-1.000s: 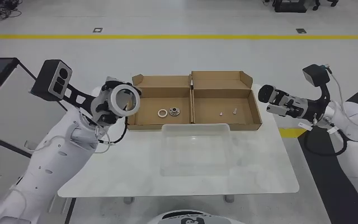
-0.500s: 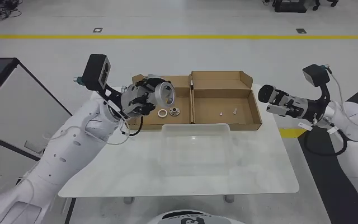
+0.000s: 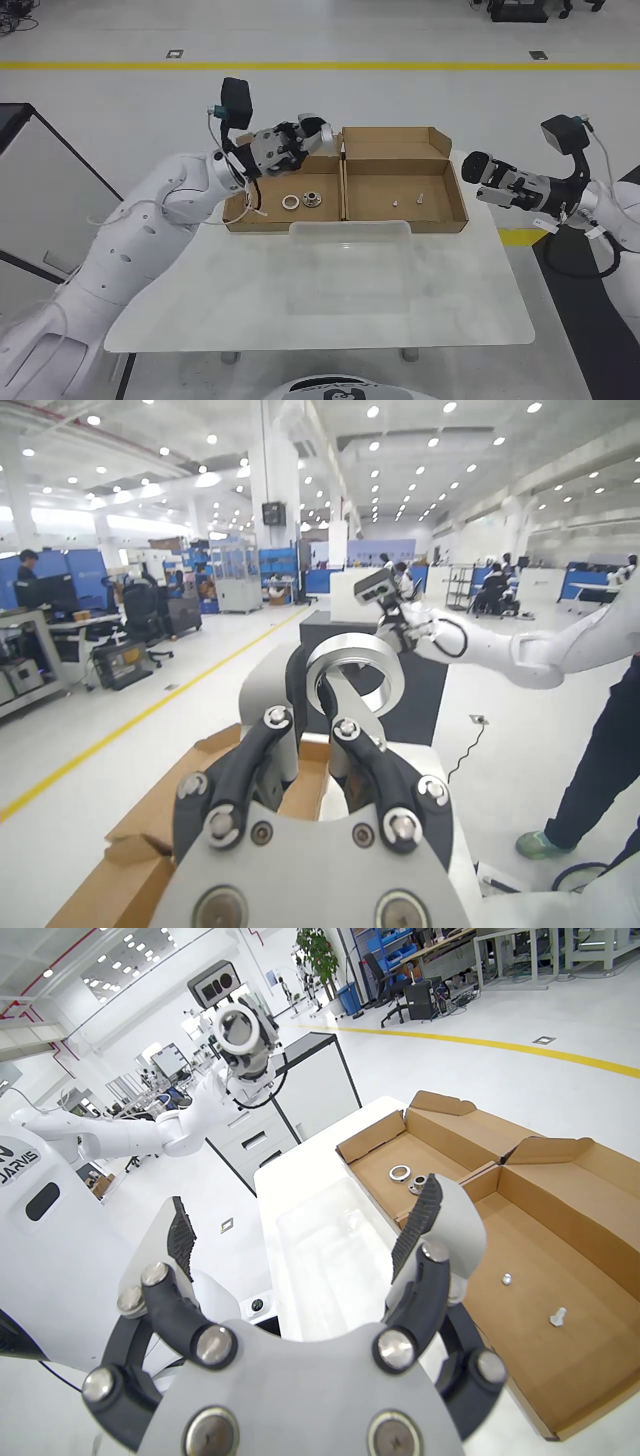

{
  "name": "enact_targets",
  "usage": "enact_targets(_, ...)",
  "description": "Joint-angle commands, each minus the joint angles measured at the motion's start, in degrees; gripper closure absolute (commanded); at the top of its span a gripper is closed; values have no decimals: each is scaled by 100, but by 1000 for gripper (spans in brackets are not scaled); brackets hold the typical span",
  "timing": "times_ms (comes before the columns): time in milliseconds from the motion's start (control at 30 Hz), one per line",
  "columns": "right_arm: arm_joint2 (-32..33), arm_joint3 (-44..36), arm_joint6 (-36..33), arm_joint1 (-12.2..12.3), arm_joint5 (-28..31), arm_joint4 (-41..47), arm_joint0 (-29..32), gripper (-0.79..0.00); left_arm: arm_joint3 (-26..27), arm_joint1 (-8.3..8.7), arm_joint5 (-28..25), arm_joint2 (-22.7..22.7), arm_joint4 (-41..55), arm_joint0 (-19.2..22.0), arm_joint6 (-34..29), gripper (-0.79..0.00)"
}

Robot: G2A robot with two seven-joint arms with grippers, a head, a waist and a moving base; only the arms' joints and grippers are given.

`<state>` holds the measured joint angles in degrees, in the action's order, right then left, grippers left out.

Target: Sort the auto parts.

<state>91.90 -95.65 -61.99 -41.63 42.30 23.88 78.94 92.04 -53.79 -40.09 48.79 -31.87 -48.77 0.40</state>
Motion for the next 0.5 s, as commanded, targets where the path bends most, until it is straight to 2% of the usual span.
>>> enact_targets(0, 0, 0, 0, 0, 0, 0, 0, -785, 41, 0, 265, 8, -182, -38, -307, 0)
enact_targets(200, 0, 0, 0, 0, 0, 0, 0, -785, -75, -90, 799, -139, -562, 4, -906, 0)
enact_targets(467, 0, 0, 0, 0, 0, 0, 0, -785, -535, -405, 1356, -795, -1154, 669, -2198, 0)
